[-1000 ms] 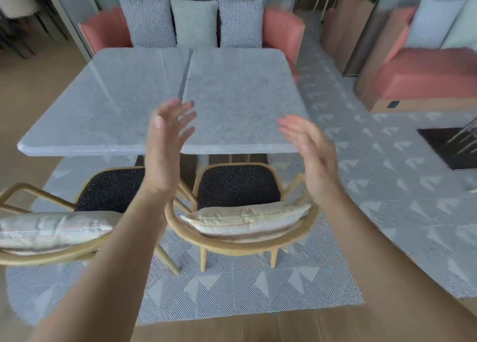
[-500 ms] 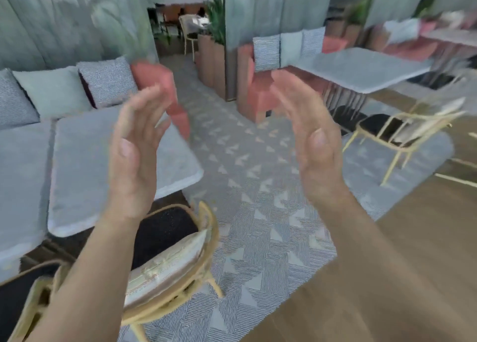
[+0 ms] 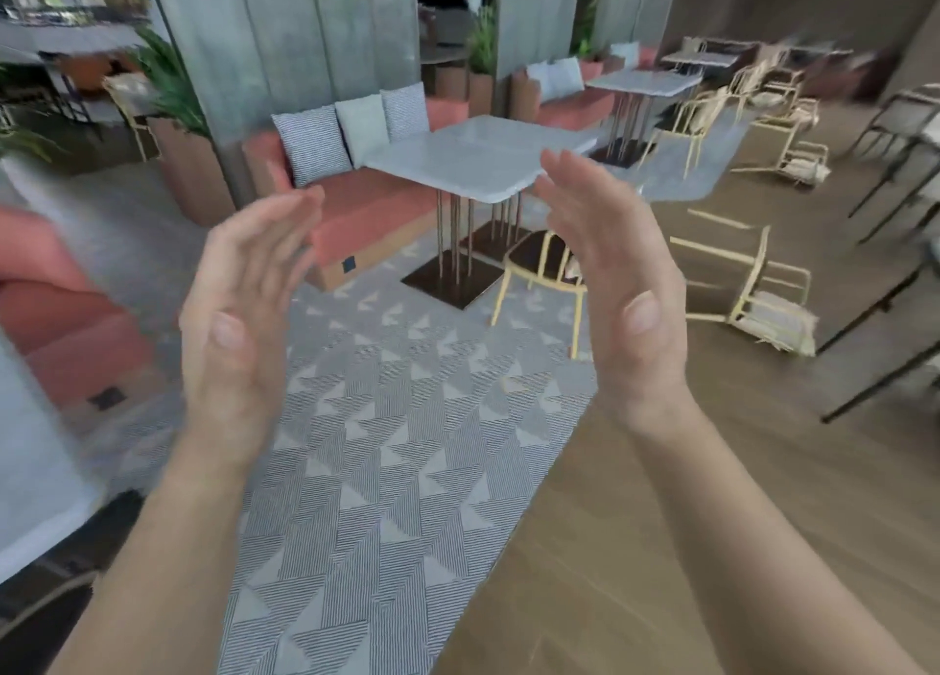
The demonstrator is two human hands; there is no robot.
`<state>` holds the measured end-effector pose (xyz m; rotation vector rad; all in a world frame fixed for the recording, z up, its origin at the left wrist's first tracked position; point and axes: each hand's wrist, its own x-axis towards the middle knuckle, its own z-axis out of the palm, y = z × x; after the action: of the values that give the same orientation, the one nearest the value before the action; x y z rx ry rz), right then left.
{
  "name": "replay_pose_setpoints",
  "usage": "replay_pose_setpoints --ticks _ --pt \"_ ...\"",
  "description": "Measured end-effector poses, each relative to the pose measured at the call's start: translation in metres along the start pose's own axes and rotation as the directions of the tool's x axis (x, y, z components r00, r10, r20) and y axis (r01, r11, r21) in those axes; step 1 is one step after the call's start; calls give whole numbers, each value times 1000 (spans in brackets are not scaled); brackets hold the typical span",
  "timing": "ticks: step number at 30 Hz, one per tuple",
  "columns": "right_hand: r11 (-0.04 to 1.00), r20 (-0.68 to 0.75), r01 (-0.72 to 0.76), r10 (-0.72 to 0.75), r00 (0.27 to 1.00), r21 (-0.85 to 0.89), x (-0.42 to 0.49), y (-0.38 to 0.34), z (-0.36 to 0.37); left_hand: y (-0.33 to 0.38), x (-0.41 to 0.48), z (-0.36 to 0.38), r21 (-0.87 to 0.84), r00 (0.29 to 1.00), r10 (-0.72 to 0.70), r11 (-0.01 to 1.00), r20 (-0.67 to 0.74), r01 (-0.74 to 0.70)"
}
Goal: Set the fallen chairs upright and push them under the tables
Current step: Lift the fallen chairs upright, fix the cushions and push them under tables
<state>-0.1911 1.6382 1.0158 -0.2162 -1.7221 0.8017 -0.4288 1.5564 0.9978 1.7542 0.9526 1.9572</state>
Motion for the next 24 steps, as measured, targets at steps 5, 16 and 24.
replay_pose_setpoints --ticks 5,16,24 --pt "999 -39 4 -6 999 -50 26 45 -74 -56 56 72 -61 998 -16 998 54 19" --pt "973 -166 1 -40 985 -230 121 212 -230 -269 227 206 -230 983 23 973 184 20" --pt "923 -327 -110 -19 945 -370 146 282 -400 -388 338 382 -377 920 84 923 383 73"
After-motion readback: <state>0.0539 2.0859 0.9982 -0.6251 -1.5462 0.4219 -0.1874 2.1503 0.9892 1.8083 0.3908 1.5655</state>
